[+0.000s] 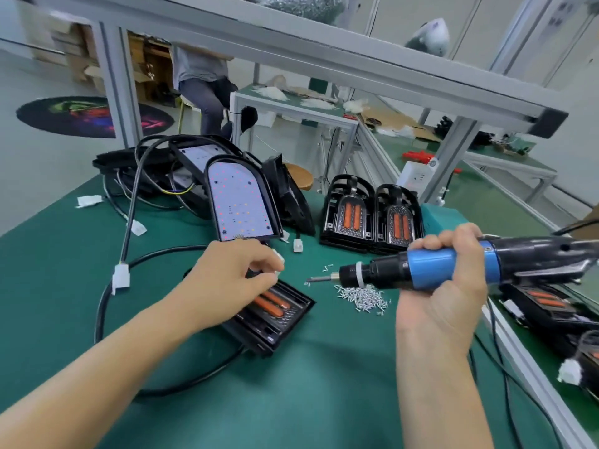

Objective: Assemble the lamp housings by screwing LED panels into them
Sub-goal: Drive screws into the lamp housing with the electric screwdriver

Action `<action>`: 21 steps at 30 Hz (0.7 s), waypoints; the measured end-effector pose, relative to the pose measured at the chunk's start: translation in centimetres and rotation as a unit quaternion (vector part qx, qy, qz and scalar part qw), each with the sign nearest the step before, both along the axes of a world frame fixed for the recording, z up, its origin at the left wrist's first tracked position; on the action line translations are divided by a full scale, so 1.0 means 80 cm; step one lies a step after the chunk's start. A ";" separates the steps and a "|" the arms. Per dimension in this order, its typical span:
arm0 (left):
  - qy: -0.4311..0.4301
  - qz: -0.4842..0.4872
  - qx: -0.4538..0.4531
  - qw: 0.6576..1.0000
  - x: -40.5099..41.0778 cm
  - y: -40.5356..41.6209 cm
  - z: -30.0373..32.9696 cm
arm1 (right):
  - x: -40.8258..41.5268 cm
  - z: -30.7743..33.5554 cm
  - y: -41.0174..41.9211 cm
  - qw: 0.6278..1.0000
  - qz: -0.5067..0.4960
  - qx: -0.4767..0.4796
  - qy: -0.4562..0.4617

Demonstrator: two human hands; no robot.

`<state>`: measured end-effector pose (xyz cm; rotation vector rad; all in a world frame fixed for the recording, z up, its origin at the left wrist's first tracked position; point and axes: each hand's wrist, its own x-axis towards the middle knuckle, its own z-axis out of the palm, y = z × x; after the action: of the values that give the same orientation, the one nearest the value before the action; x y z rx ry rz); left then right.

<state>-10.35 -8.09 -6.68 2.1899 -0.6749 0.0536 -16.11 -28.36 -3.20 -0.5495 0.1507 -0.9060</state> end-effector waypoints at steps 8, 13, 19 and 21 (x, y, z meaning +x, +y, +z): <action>-0.024 -0.007 0.091 0.996 0.020 -0.031 -0.007 | 0.017 0.007 0.024 0.998 -0.002 -0.069 -0.007; -0.066 -0.027 0.154 0.985 0.041 -0.069 -0.008 | 0.015 0.008 0.008 0.993 -0.056 -0.100 -0.005; -0.095 -0.070 0.190 0.975 0.060 -0.116 -0.010 | 0.011 -0.009 -0.024 0.986 -0.110 -0.125 0.014; -0.101 -0.091 0.201 0.970 0.065 -0.130 -0.014 | 0.012 -0.016 -0.036 0.985 -0.119 -0.123 0.019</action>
<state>-5.17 -18.47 -7.79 2.5186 -1.0784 0.0477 -15.17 -31.22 -4.50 -0.7899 0.1415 -1.1572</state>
